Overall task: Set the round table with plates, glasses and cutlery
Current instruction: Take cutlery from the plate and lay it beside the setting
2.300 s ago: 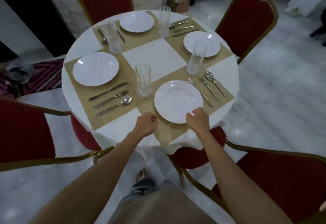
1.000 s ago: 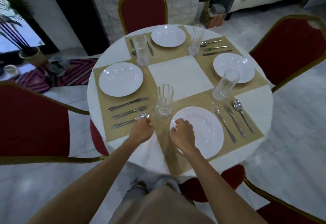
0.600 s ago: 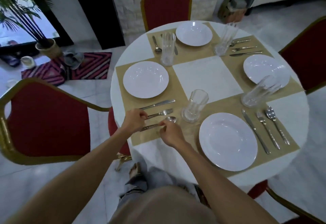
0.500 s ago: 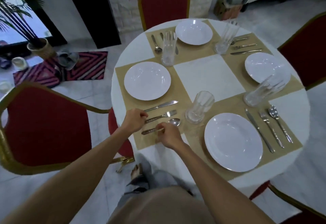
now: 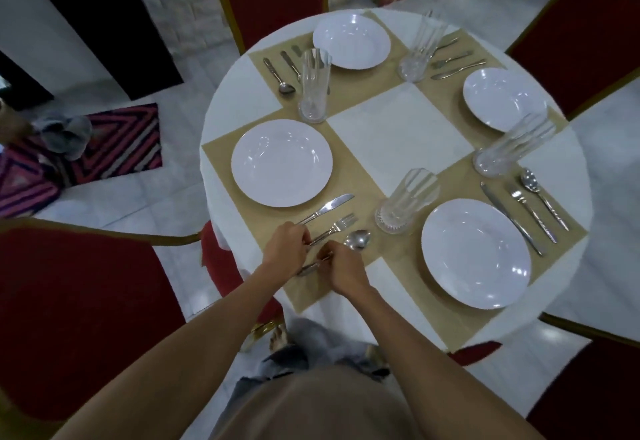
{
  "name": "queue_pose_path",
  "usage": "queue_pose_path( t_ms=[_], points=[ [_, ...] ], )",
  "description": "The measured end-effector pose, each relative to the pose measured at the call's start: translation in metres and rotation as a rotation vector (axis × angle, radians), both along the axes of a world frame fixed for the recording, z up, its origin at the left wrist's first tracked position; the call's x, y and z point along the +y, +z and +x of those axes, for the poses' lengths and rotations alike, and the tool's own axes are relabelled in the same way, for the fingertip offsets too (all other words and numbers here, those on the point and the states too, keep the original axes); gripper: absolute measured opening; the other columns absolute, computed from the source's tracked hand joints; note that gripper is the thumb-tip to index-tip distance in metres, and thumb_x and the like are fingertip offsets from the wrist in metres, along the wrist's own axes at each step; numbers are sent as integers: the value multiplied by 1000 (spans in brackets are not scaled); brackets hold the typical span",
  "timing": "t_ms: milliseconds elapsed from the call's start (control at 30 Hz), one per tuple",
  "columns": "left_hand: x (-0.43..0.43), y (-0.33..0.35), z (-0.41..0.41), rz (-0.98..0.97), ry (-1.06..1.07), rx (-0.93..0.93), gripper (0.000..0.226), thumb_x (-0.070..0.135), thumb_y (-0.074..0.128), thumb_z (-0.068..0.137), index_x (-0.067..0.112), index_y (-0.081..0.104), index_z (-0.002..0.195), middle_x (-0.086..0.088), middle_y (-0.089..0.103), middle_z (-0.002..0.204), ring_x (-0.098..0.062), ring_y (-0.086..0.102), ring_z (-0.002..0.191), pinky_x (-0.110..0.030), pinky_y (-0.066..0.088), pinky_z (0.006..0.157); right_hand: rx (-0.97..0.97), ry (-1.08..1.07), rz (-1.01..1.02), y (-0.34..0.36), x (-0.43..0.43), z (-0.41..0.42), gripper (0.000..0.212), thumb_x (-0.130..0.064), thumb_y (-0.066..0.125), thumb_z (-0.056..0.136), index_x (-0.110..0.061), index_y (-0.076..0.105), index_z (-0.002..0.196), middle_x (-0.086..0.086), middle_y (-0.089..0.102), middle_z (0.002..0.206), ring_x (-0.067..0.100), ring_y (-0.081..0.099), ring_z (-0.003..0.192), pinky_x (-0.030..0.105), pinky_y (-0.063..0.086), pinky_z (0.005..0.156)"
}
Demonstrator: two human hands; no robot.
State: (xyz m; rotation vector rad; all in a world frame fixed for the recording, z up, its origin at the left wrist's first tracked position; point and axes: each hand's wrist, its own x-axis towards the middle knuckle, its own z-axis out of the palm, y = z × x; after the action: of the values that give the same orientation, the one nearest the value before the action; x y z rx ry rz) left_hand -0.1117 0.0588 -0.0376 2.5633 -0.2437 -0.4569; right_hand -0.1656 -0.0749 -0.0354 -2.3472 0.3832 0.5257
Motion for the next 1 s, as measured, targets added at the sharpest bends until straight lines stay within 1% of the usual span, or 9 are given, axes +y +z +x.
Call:
queue_pose_path(
  t_ms=[167, 333, 467, 533, 600, 700, 767, 867, 1000],
  points=[
    [4, -6, 3, -34, -15, -3, 6, 11, 70, 81, 10, 72, 87, -6, 59, 88, -24, 59, 85, -35, 50, 77, 19, -28, 0, -1, -5, -1, 25, -6, 52, 84, -22, 68, 94, 2, 70, 92, 24, 64, 87, 38, 56, 77],
    [9, -7, 2, -48, -5, -23, 6, 13, 72, 81, 10, 72, 86, -4, 59, 88, -24, 59, 87, -32, 47, 77, 29, -29, 10, 1, -6, 1, 23, -7, 55, 85, -23, 68, 94, 1, 68, 91, 24, 64, 88, 36, 55, 77],
    [13, -5, 6, -49, 24, -68, 12, 14, 67, 86, 6, 72, 94, -9, 62, 94, -23, 58, 89, -31, 46, 76, 7, -15, 15, 0, -10, 4, 25, -6, 54, 87, -20, 69, 102, 6, 70, 96, 26, 65, 92, 33, 53, 75],
    [16, -3, 10, -37, 58, -98, 16, 12, 61, 89, 7, 72, 99, -9, 64, 99, -23, 57, 94, -30, 44, 75, -26, -13, 17, 3, -12, 6, 29, -7, 55, 88, -18, 68, 112, 9, 70, 98, 26, 66, 91, 32, 52, 75],
    [19, -3, 13, -8, 92, -113, 18, 10, 58, 90, 8, 72, 101, -9, 63, 104, -24, 56, 100, -32, 46, 78, -62, -12, 18, 7, -11, 10, 35, -6, 55, 89, -19, 66, 120, 10, 71, 97, 26, 67, 89, 31, 52, 75],
    [20, -4, 13, 31, 128, -88, 20, 7, 56, 91, 8, 71, 105, -8, 59, 109, -24, 53, 103, -36, 47, 80, -133, 9, -51, 10, -4, 17, 40, -8, 57, 91, -24, 64, 127, 9, 70, 111, 29, 64, 102, 36, 53, 82],
    [21, -6, 13, 49, 141, -64, 22, 8, 55, 92, 10, 71, 107, -8, 58, 108, -25, 53, 103, -38, 48, 81, -168, 41, -122, 14, 1, 20, 42, -10, 55, 94, -28, 62, 131, 8, 68, 116, 31, 62, 107, 37, 51, 86],
    [20, -6, 15, 41, 154, -64, 22, 6, 56, 92, 9, 71, 106, -8, 61, 108, -26, 55, 102, -39, 50, 81, -195, 92, -194, 15, 5, 21, 44, -6, 53, 94, -27, 63, 131, 8, 70, 112, 31, 64, 103, 37, 49, 85],
    [22, -8, 18, 40, 141, -56, 19, 4, 56, 88, 9, 72, 97, -7, 61, 100, -25, 56, 96, -39, 50, 77, -197, 68, -218, 12, 6, 20, 36, -7, 53, 97, -25, 68, 123, 7, 71, 106, 29, 64, 99, 34, 50, 75]
  ],
)
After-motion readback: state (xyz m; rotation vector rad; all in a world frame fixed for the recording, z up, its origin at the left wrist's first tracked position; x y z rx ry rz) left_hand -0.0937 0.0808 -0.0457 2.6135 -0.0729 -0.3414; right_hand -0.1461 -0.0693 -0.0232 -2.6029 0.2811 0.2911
